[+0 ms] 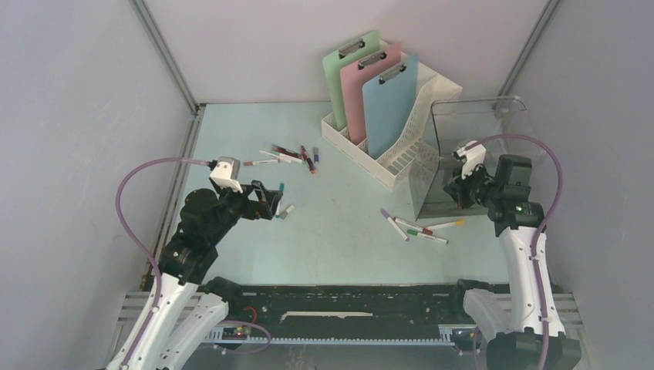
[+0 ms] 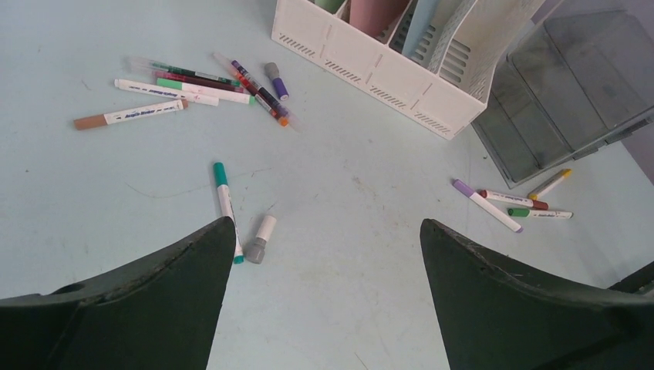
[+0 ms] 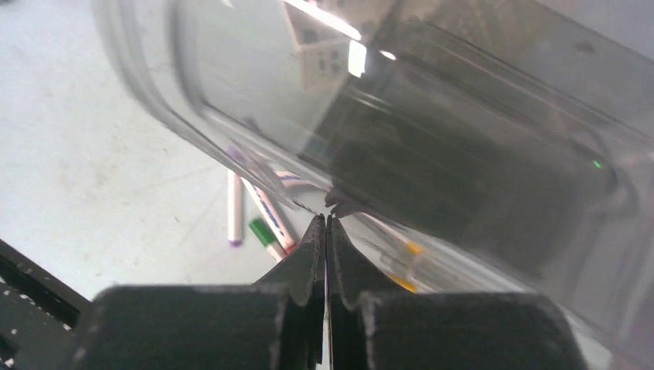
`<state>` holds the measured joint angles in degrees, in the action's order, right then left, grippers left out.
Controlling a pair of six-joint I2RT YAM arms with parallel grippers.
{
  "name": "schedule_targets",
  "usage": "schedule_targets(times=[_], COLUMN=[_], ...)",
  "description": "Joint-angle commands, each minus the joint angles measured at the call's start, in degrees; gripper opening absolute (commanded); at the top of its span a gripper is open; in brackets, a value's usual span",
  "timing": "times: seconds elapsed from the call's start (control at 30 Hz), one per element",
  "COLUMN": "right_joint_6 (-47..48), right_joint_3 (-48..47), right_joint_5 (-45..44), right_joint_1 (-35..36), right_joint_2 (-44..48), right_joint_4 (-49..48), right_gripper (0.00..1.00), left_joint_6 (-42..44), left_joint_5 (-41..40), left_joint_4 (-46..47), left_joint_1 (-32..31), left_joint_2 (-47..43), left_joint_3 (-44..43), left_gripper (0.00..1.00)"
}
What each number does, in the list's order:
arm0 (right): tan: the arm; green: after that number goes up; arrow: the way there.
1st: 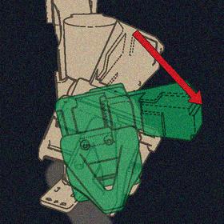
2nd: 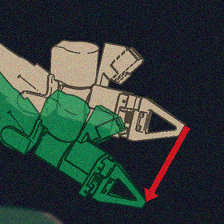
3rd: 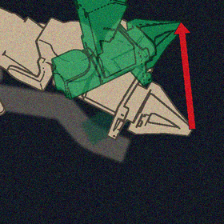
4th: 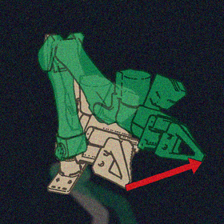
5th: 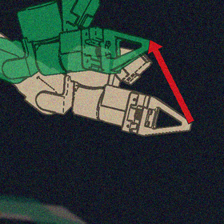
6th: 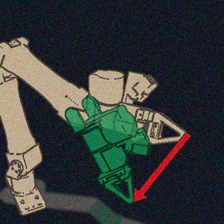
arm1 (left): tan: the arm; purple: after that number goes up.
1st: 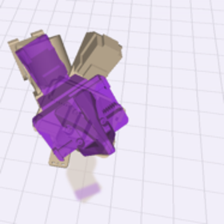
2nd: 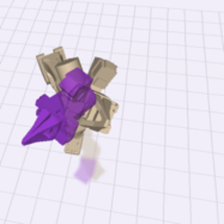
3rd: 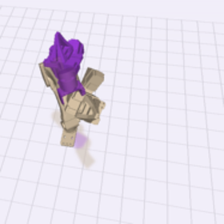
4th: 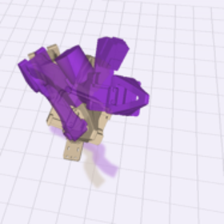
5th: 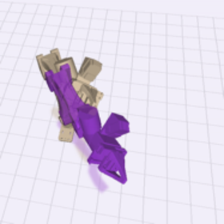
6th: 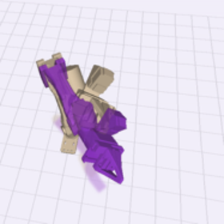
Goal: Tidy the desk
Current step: Open the storage box at the center of the board.
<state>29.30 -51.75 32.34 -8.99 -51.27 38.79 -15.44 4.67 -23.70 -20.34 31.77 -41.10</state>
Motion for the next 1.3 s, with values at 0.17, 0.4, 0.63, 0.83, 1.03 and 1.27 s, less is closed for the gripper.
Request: schedule_targets(times=[0.17,0.4,0.63,0.83,1.03,1.27], right_joint_6=[-11.82,-18.37,-17.28,-1.61,9.2,16.48], right_joint_3=[1.76,1.74,0.69,-1.66,-1.02,2.38], right_joint_5=[-1.74,-15.16,-21.72,-2.78,-8.73,-27.77], right_joint_1=[8.09,13.96,17.09,15.06,15.06,17.07], right_joint_2=[-3.83,-9.52,-13.62,-7.82,-0.93,1.09], right_joint_4=[-20.45,-31.88,-35.57,-14.6,-1.7,-2.71], right_gripper=[0.04,0.05,0.1,0.31,0.49,0.51], left_joint_6=[0.96,0.94,0.63,-1.17,-8.64,-29.4], left_joint_5=[-0.97,-1.72,-1.77,1.54,8.94,15.22], left_joint_4=[0.76,0.76,1.05,3.62,11.1,35.73], left_joint_1=[0.47,0.55,0.61,0.63,0.69,-1.03], left_joint_2=[-0.48,-0.81,-1.5,-2.18,-0.93,2.89], left_joint_3=[0.44,0.58,1.01,2.08,5.07,16.46], left_gripper=[0.98,0.98,0.98,0.99,0.99,0.98])
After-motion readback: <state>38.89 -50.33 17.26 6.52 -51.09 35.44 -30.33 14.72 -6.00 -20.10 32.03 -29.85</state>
